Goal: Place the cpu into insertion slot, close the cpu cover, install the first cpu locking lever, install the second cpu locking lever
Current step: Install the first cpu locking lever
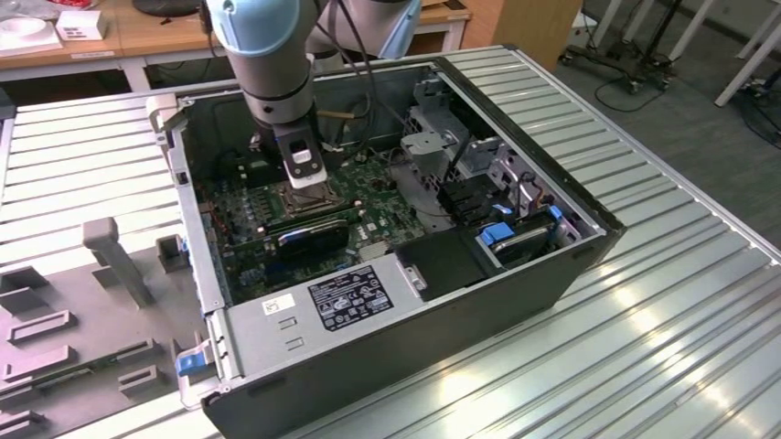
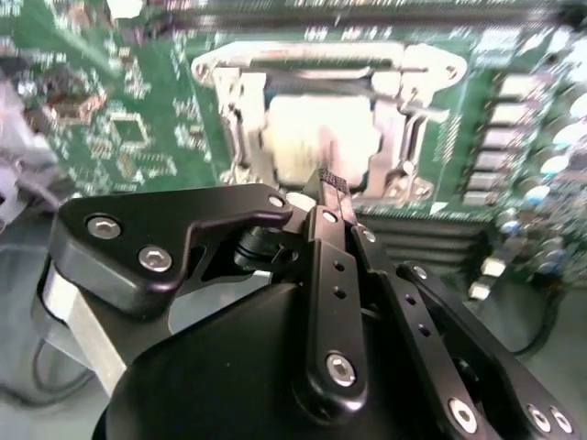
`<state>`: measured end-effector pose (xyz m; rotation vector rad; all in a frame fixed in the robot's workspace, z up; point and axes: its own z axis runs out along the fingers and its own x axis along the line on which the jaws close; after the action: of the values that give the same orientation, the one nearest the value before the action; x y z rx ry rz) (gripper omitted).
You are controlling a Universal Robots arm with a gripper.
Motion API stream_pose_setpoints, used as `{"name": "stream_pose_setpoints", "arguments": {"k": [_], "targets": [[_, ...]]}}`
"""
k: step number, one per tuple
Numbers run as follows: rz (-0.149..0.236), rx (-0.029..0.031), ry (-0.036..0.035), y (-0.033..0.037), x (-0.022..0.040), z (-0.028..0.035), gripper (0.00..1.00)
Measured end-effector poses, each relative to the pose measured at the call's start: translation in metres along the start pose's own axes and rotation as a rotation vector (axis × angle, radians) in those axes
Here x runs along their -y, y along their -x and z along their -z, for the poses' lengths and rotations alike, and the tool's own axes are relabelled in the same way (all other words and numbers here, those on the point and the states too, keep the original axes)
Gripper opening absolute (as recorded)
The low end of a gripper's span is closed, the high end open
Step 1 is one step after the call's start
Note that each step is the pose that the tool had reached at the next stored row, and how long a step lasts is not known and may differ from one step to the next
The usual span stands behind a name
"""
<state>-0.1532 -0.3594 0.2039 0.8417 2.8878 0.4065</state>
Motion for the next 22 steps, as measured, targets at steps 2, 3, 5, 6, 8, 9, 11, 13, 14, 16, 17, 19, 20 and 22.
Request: {"name": "stream_pose_setpoints", "arguments": {"k": [2,3,5,6,8,9,11,13,14,16,17,19,20,22], "targets": [[0.002,0.0026,-0.0318,0.0001,-0.0001,0.0,0.11],[0.002,0.0019,-0.038,0.0002,-0.0002,0.0001,0.11],[0.002,0.0017,-0.039,0.0002,-0.0002,0.0001,0.11],[0.002,0.0017,-0.039,0.0002,-0.0002,0.0001,0.11],[0.002,0.0016,-0.0395,0.0002,-0.0002,0.0001,0.11],[0.007,-0.0002,-0.0401,0.0002,-0.0002,0.0001,0.11],[0.031,-0.0077,-0.0404,0.0002,-0.0002,0.0001,0.11],[0.065,-0.0201,-0.0456,0.0002,-0.0002,-0.0002,0.11],[0.075,-0.0244,-0.0513,0.0002,-0.0001,-0.0002,0.11],[0.095,-0.0297,-0.0901,0.0002,-0.0001,-0.0003,0.11],[0.099,-0.0328,-0.1044,0.0003,-0.0001,-0.0003,0.11],[0.107,-0.044,-0.1208,0.0002,-0.0001,-0.0004,0.11],[0.114,-0.0478,-0.1249,0.0002,-0.0001,-0.0004,0.11],[0.141,-0.0548,-0.1256,0.0002,-0.0001,-0.0002,0.11]]}}
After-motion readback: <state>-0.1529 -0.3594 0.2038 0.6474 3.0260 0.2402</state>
